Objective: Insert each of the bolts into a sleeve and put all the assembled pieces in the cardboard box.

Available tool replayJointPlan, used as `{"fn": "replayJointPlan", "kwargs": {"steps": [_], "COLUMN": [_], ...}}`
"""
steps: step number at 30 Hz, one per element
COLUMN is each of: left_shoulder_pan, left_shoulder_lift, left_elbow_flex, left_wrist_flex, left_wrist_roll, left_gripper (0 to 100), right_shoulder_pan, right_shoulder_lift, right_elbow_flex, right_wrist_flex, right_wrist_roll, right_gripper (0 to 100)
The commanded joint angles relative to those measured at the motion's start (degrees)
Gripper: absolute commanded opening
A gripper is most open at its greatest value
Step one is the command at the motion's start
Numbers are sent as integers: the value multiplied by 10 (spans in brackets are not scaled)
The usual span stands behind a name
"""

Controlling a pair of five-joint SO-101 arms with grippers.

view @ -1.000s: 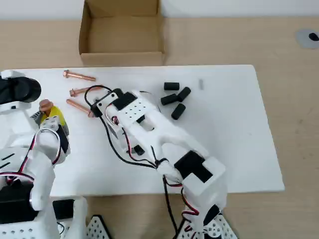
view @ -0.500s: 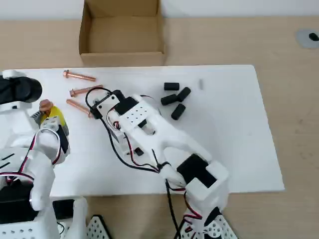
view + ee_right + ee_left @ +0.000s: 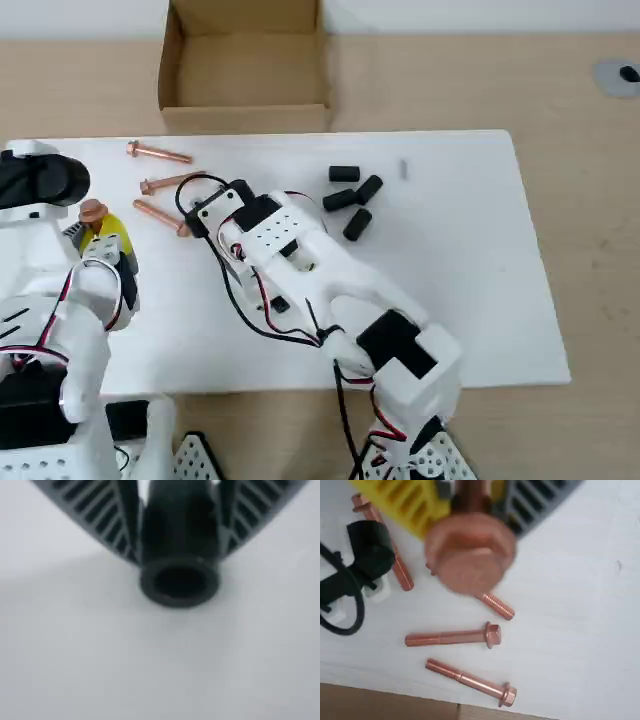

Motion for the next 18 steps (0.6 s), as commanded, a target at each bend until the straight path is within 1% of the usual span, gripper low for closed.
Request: {"fn": "replayJointPlan", "kwargs": {"steps": [1, 4, 9, 12, 14, 18], "left_shoulder_pan": [-10, -11, -10, -10, -10, -10], "left_shoulder_lift": [-8, -8, -8, -8, -8, -8], "left_elbow_flex": [-10, -15, -57, -61, -61, -64], "left_wrist_flex": [-11, -11, -11, -11, -11, -11], "left_wrist_roll": [-1, -1, 0, 0, 0, 0], "left_gripper": [5, 5, 4, 4, 4, 4], "right_shoulder_pan": [-6, 17, 64, 77, 77, 74], "right_shoulder_lift": [5, -9, -59, -100, -135, -242], "right_elbow_flex": [-22, -94, -233, -312, -349, -385], "right_wrist_flex": [18, 79, 183, 236, 254, 254], "right_wrist_roll": [-2, -3, -1, 0, 0, 0], "right_gripper": [9, 9, 9, 9, 9, 9]}}
